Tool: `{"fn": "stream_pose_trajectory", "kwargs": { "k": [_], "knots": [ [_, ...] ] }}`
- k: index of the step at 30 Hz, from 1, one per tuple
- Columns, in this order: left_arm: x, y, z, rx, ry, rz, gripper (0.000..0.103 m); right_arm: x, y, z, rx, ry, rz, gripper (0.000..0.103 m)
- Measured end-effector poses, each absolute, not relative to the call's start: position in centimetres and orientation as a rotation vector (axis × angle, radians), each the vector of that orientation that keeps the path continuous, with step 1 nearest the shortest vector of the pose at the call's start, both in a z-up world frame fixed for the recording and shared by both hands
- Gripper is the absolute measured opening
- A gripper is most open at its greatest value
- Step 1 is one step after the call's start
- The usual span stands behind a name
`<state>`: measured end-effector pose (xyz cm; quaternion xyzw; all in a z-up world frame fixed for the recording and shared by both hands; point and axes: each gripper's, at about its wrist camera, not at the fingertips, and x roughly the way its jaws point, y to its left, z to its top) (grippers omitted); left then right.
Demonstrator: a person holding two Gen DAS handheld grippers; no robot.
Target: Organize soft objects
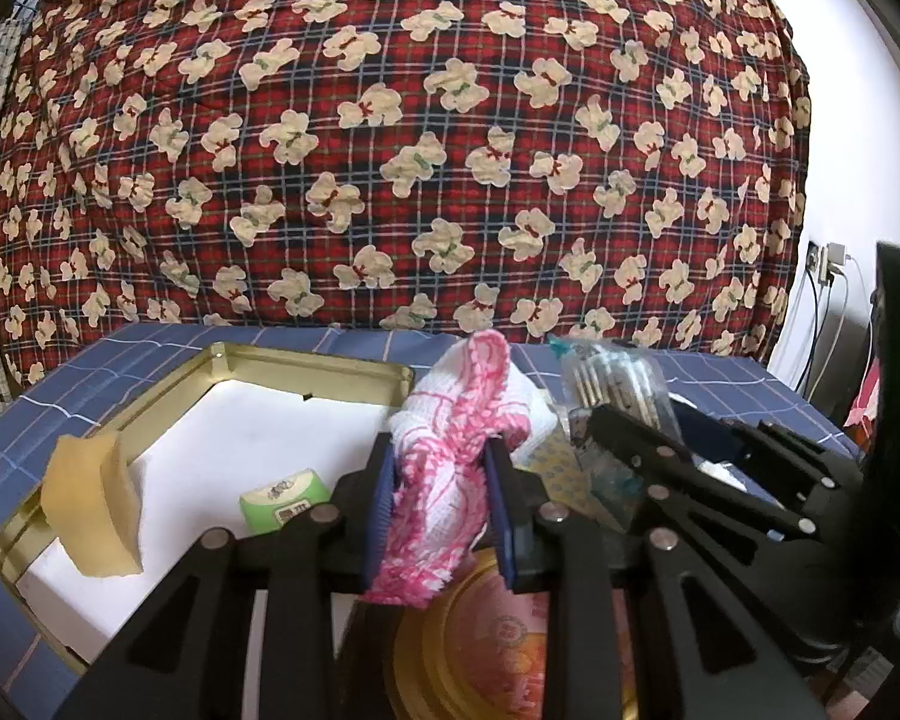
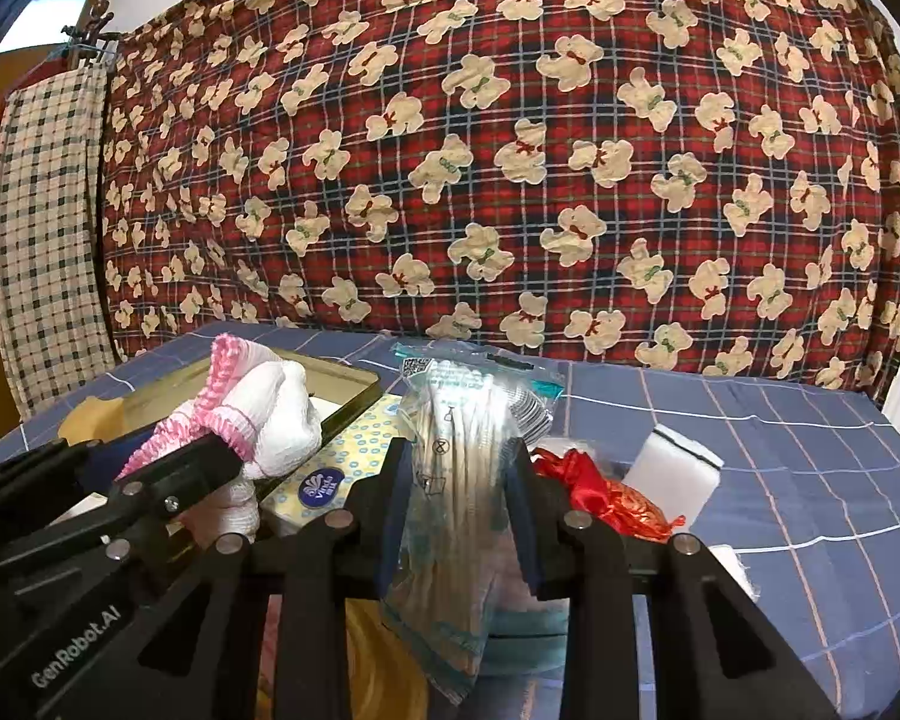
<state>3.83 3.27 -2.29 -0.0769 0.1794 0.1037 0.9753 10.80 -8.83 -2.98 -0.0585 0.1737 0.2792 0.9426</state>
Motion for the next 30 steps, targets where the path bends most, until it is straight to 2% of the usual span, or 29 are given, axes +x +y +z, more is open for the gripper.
{"fn": "stream_pose_trajectory", "kwargs": {
  "k": [18,30],
  "knots": [
    [2.9,6.5,-0.4,-0.192,0.402,0.174,0.027,10.7,-5.8,-0.7,-0.134,0.38,0.662,0.033],
    [1.9,13.1,1.3,-0.196,0.431,0.282,0.027,10.6,-1.4,1.3,-0.144,0.42,0.768,0.033]
  ]
}}
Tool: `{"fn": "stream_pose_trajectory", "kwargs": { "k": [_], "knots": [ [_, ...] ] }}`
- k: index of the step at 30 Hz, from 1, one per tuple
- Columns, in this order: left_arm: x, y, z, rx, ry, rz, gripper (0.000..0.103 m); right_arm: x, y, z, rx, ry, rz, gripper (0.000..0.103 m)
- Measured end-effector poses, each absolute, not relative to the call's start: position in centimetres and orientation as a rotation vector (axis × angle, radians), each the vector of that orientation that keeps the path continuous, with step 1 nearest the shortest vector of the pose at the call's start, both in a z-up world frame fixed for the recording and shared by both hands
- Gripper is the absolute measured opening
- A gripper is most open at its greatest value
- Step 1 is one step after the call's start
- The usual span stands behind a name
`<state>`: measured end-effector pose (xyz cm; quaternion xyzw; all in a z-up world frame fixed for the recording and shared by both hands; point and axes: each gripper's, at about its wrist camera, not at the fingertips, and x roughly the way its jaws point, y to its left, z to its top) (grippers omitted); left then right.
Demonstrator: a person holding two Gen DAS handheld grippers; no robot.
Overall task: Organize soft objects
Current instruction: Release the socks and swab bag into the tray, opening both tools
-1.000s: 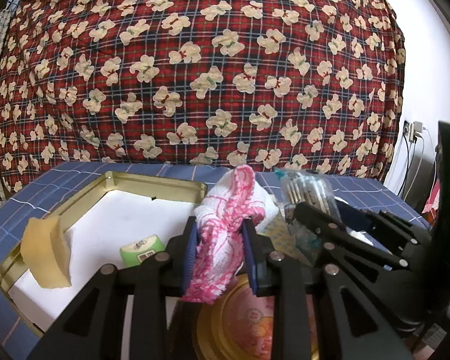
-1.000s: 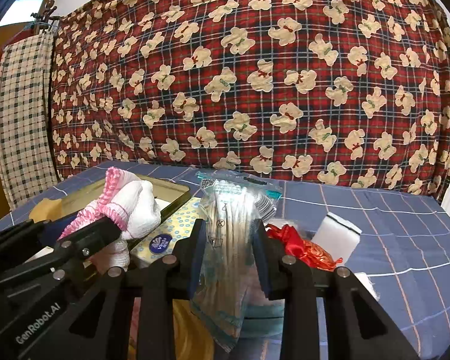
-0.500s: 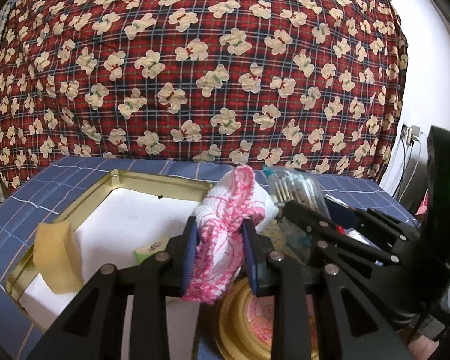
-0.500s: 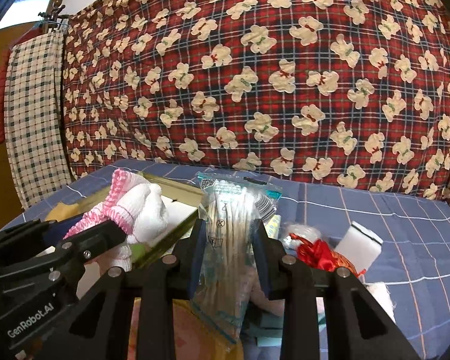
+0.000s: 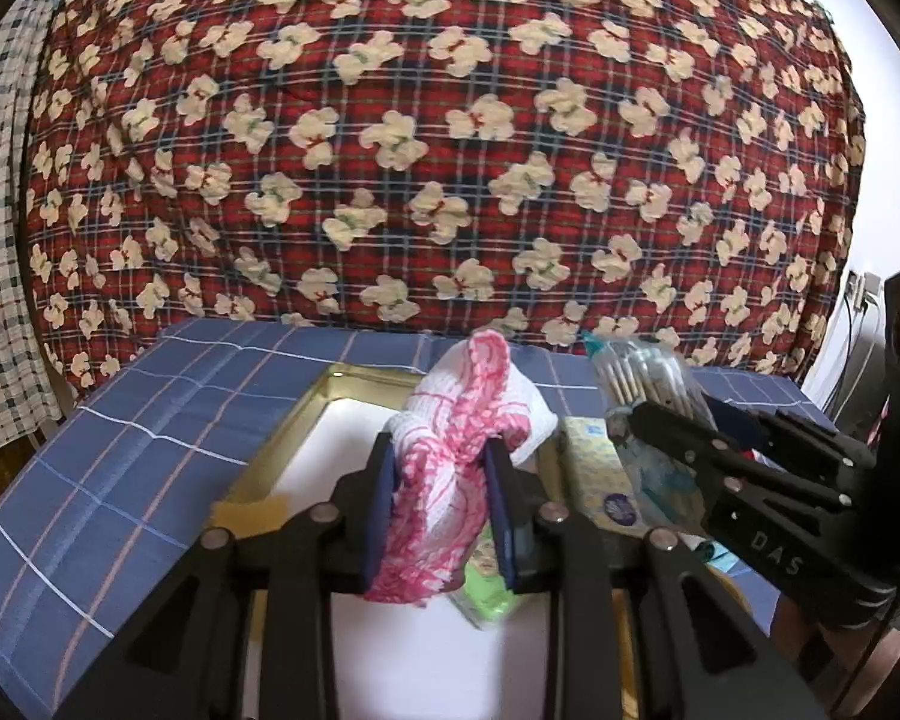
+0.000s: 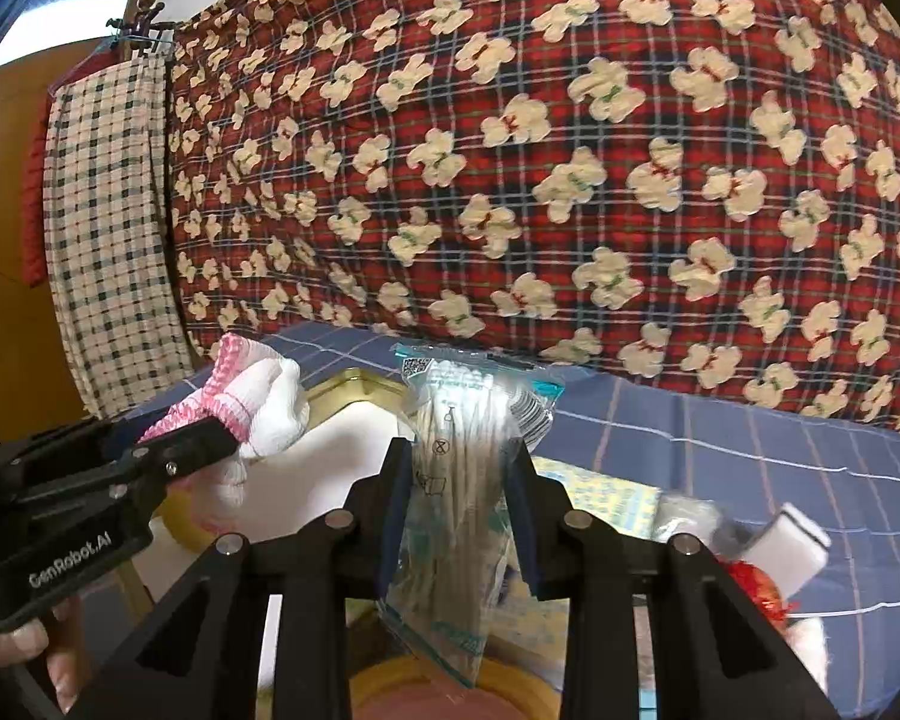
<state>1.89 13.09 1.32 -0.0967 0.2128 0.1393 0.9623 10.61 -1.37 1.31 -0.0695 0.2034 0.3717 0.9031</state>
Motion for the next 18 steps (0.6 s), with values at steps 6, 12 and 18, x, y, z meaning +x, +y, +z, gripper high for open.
{"fn": "stream_pose_trajectory", "kwargs": {
  "k": [6,12,18],
  "knots": [
    [2.4,15.1,0.8,-0.196,0.477,0.307,0.027,10.7,1.5,0.9,-0.192,0.484,0.797,0.034],
    [3.3,16.2,-0.4,-0.178,0.529,0.332,0.027,11.2,4.3,0.1,-0.241,0.559,0.814,0.034],
    [3.2,17.2,-0.9,-0.171,0.539,0.372,0.043,11.1,5.7,-0.6,-0.259,0.592,0.841,0.035]
  ]
}}
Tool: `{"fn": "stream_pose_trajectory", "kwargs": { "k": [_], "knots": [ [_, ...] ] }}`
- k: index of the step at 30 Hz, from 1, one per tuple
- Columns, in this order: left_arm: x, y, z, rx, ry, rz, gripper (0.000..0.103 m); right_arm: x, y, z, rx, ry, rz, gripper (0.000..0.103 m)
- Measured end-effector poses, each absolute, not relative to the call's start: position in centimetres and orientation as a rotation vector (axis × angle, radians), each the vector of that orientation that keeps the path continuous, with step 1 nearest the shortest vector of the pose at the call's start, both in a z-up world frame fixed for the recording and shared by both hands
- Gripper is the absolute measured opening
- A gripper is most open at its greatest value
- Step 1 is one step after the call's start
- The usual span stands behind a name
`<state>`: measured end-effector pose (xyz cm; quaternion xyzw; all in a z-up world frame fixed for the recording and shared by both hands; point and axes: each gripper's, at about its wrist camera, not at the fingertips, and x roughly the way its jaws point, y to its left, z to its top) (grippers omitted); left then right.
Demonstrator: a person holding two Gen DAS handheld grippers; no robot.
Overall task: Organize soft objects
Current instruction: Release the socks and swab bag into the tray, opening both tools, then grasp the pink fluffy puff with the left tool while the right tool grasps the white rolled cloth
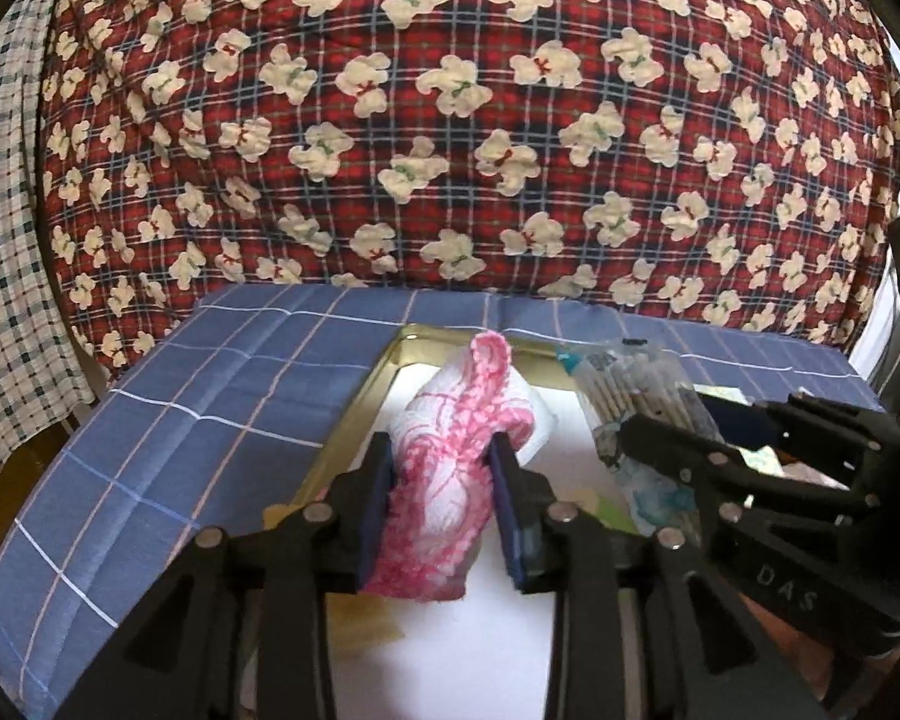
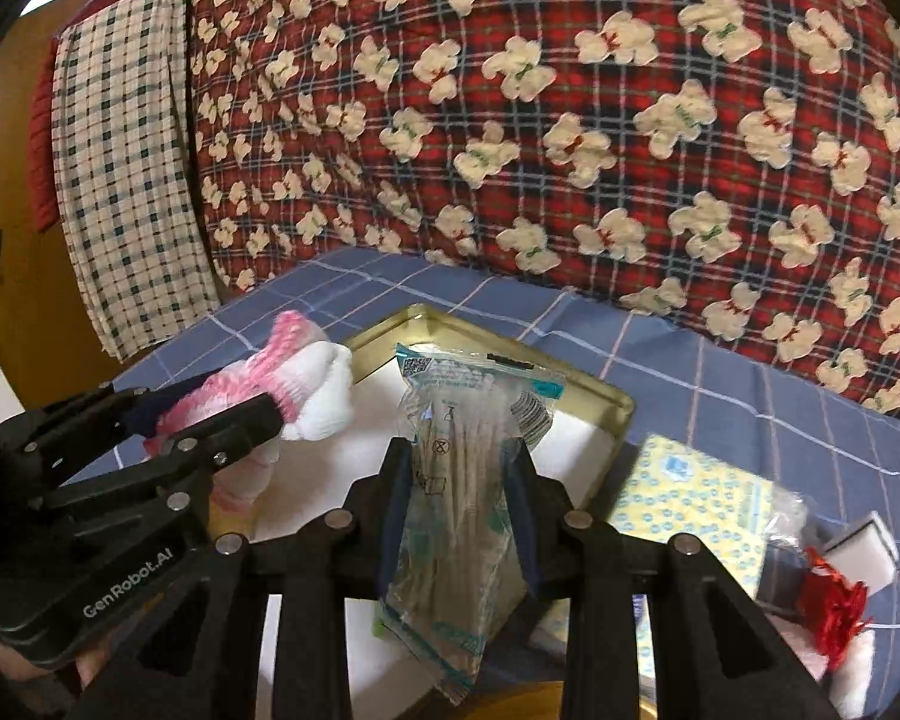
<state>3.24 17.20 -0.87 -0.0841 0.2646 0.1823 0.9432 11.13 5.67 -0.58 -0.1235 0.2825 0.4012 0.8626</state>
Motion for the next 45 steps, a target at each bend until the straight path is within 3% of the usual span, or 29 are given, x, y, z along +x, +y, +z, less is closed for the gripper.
{"fn": "stream_pose_trajectory", "kwargs": {
  "k": [1,2,4,6,16,21,32,45],
  "knots": [
    [3.1,17.3,-0.9,-0.172,0.536,0.381,0.048,11.1,5.9,-0.7,-0.265,0.599,0.842,0.037],
    [3.0,17.4,-0.9,-0.167,0.538,0.405,0.057,11.0,6.0,-0.8,-0.27,0.597,0.839,0.047],
    [2.5,17.6,-0.8,-0.156,0.526,0.431,0.061,10.7,5.6,-0.6,-0.26,0.576,0.836,0.057],
    [2.1,17.7,-0.8,-0.163,0.518,0.435,0.07,10.5,4.9,-0.3,-0.234,0.567,0.85,0.058],
    [0.9,14.6,-0.4,-0.17,0.471,0.397,0.078,9.3,-1.9,0.5,-0.15,0.504,0.832,0.059],
    [1.1,11.6,0.1,-0.154,0.445,0.35,0.092,10.2,-7.9,-0.2,-0.115,0.488,0.746,0.06],
    [4.2,2.5,-0.3,-0.064,0.489,0.206,0.092,15.4,-18.9,-3.5,-0.068,0.597,0.461,0.061],
    [7.9,-5.1,-0.9,0.089,0.562,0.127,0.091,18.4,-20.2,-5.8,-0.064,0.705,0.404,0.061]
  ]
}}
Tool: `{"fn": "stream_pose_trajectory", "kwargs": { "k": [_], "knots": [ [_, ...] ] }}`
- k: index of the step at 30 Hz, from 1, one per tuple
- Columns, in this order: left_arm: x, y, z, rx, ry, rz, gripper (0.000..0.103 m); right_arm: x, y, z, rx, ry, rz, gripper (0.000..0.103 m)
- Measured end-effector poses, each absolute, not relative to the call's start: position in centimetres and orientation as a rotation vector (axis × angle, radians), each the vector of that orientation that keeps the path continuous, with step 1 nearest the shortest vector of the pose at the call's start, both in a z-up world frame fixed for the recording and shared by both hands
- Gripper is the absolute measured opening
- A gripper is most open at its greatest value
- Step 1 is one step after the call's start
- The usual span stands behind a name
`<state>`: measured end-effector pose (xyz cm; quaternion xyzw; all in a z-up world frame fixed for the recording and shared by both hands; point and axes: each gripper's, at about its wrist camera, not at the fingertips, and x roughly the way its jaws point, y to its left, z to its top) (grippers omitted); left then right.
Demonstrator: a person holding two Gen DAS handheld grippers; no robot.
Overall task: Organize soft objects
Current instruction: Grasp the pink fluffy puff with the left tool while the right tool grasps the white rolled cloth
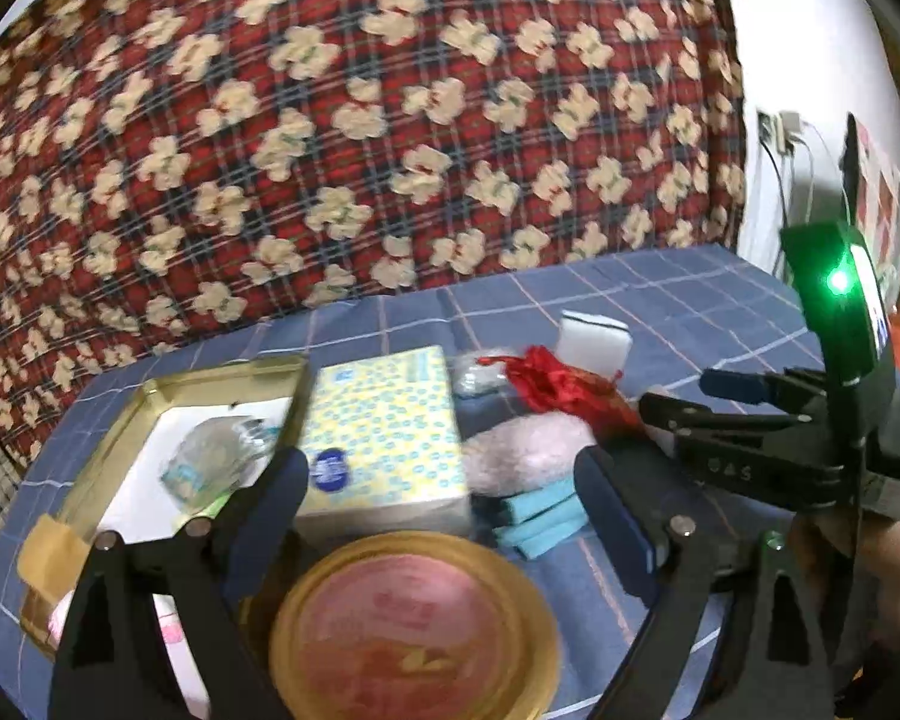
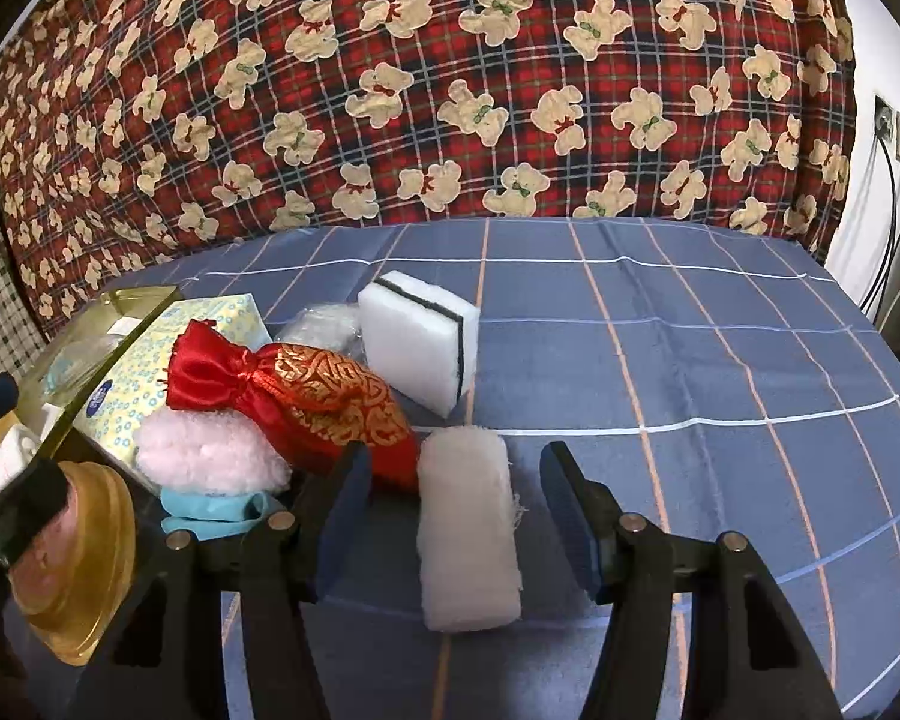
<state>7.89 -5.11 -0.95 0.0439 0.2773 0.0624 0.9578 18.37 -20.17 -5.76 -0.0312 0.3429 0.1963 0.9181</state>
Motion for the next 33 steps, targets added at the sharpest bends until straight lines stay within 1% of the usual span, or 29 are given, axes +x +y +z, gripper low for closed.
{"fn": "stream_pose_trajectory", "kwargs": {
  "k": [2,6,8,10,12,17,18,19,20,21,23,24,33],
  "knots": [
    [8.5,-6.1,-1.0,0.106,0.574,0.112,0.091,18.7,-20.2,-6.0,-0.059,0.729,0.409,0.061],
    [9.9,-7.7,-1.6,0.137,0.619,0.092,0.08,19.3,-20.5,-6.4,-0.059,0.761,0.409,0.06],
    [10.7,-8.4,-2.0,0.149,0.65,0.085,0.076,19.6,-20.7,-6.6,-0.056,0.777,0.412,0.059],
    [11.4,-8.6,-2.3,0.148,0.675,0.089,0.071,19.8,-21.0,-6.7,-0.04,0.786,0.417,0.059],
    [12.2,-8.5,-2.7,0.13,0.7,0.088,0.061,19.8,-21.2,-6.7,-0.03,0.786,0.422,0.059],
    [13.6,-8.7,-4.0,0.124,0.751,0.104,0.059,19.6,-20.7,-6.7,-0.054,0.782,0.425,0.059],
    [13.8,-8.7,-4.2,0.119,0.757,0.107,0.057,19.6,-20.7,-6.7,-0.055,0.78,0.423,0.058],
    [13.9,-8.7,-4.3,0.117,0.758,0.106,0.051,19.6,-20.8,-6.6,-0.055,0.778,0.422,0.058],
    [14.0,-8.8,-4.5,0.116,0.76,0.101,0.034,19.7,-20.7,-6.6,-0.055,0.779,0.423,0.053],
    [14.1,-9.0,-4.7,0.118,0.766,0.097,0.017,19.8,-20.7,-6.7,-0.055,0.784,0.427,0.049],
    [14.2,-9.1,-4.9,0.103,0.765,0.085,0.016,19.9,-20.7,-6.8,-0.051,0.796,0.439,0.037],
    [14.1,-9.1,-4.9,0.095,0.756,0.079,0.015,20.0,-20.6,-6.9,-0.049,0.805,0.451,0.035],
    [11.3,-8.8,-4.1,0.023,0.573,0.047,0.015,19.8,-20.4,-6.9,-0.047,0.801,0.455,0.034]
  ]
}}
